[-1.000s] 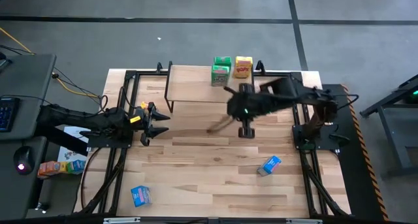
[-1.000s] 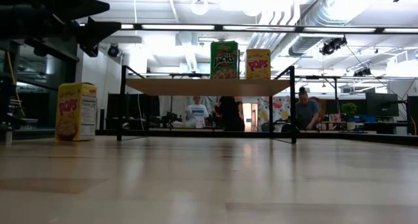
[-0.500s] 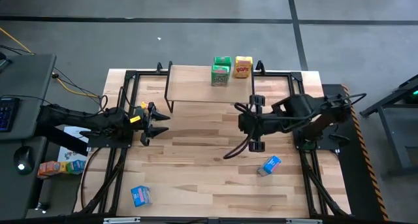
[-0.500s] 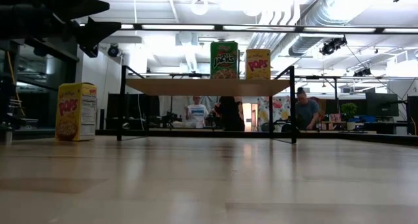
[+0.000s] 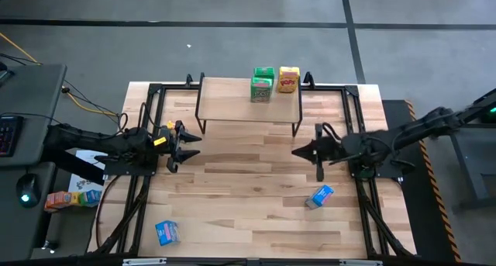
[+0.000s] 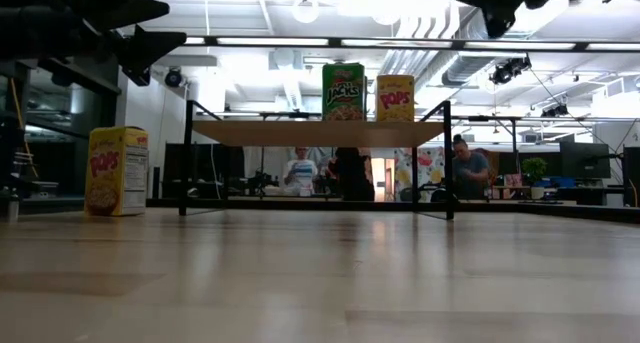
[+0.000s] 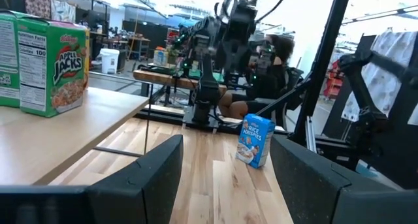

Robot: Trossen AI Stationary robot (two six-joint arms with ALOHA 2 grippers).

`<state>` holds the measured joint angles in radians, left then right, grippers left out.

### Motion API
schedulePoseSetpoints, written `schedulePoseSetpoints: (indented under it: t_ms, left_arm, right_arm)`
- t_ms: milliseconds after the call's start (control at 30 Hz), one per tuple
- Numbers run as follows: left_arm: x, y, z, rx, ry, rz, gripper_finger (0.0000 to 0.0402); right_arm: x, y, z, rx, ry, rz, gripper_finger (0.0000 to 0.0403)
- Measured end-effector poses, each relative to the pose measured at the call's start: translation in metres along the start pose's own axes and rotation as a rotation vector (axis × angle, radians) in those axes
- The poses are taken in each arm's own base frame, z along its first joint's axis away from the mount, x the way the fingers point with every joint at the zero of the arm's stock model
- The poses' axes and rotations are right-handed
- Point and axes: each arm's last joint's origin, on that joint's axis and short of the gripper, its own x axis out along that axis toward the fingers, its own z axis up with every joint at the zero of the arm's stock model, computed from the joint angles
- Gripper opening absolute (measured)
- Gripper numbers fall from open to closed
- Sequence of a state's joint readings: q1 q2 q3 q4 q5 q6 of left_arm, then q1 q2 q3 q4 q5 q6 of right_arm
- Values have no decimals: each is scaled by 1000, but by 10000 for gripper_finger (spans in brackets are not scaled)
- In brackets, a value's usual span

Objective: Stack cereal on shelf
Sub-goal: Put the yellow cereal box on the shelf aligned with the other yellow cereal box

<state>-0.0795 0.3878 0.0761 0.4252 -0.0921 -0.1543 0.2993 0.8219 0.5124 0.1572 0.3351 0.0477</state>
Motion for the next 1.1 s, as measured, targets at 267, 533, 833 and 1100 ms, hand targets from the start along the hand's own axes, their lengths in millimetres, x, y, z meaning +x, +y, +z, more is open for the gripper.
schedulePoseSetpoints:
  t_ms: [267, 533, 833, 1100]
  left_arm:
    - [0, -1, 5, 98, -57, -4, 222]
    - [0, -1, 7, 99, -74, -6, 222]
    - [0, -1, 7, 100, -68, -5, 222]
    - [0, -1, 6, 134, -61, -4, 222]
  right_arm:
    - [-10, -6, -35, -97, -466, -40, 0]
    - [-6, -8, -29, -94, -429, -137, 32]
    - [-6, -12, -32, 65, -404, -250, 195]
    - [-6, -12, -32, 64, -402, -245, 250]
